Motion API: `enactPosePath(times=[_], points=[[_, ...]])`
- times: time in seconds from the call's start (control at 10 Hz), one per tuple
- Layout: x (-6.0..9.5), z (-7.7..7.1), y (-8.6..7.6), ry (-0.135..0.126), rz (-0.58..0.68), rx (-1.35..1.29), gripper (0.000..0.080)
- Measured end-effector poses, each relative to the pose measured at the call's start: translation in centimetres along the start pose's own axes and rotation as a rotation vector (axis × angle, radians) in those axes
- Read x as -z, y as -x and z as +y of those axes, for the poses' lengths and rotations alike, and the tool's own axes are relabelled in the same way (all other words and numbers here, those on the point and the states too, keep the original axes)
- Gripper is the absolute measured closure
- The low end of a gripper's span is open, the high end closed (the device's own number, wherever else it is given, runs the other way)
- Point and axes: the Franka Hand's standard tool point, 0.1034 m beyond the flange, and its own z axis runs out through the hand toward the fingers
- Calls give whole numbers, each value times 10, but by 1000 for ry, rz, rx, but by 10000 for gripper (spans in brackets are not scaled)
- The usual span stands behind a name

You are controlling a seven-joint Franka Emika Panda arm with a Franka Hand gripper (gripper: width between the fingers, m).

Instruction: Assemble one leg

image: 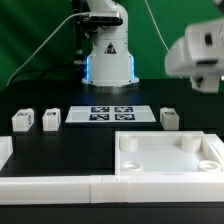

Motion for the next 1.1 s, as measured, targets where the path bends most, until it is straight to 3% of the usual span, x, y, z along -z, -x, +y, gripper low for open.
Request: enactPosePath(times=[0.2, 0.4, 0.5, 0.6, 0.8, 0.9, 1.1], points=[[0, 0, 4, -10, 142, -2, 506], [10, -2, -3, -29, 358, 9, 506], [25, 6, -5, -29, 389, 39, 506], [58, 11, -17, -58, 497, 24, 506], [96, 16, -22, -98, 681, 3, 506], [108, 11, -22, -130, 814, -15, 506], [103, 4, -21, -169, 999, -11, 506]])
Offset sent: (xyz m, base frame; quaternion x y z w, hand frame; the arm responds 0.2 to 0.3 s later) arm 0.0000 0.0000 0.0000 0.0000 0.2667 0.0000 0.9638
